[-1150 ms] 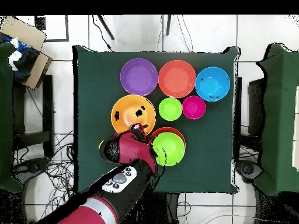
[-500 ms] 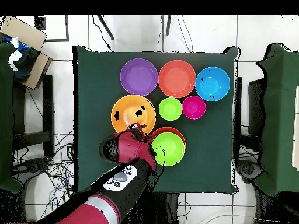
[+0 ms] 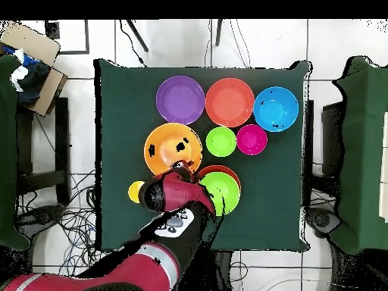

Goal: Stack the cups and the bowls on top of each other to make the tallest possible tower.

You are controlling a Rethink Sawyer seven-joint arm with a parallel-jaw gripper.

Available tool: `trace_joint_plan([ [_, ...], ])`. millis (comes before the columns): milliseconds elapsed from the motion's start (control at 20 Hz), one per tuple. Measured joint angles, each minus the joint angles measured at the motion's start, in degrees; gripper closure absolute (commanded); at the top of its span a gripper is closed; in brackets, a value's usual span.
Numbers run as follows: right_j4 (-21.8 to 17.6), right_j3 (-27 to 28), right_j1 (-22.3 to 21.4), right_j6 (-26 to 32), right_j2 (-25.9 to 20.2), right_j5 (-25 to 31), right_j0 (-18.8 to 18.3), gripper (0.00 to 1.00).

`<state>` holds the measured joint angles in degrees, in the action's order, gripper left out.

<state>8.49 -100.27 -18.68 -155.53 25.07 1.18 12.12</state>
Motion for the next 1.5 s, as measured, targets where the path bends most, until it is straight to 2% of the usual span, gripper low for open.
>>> trace_joint_plan([
  [400,-2.71,0.01,-0.34,0.0,-1.08,-1.59,-1.41,0.0],
  [1500,-2.89,0.0,-0.87,0.0,-1.53,-1.59,-0.72,0.0],
])
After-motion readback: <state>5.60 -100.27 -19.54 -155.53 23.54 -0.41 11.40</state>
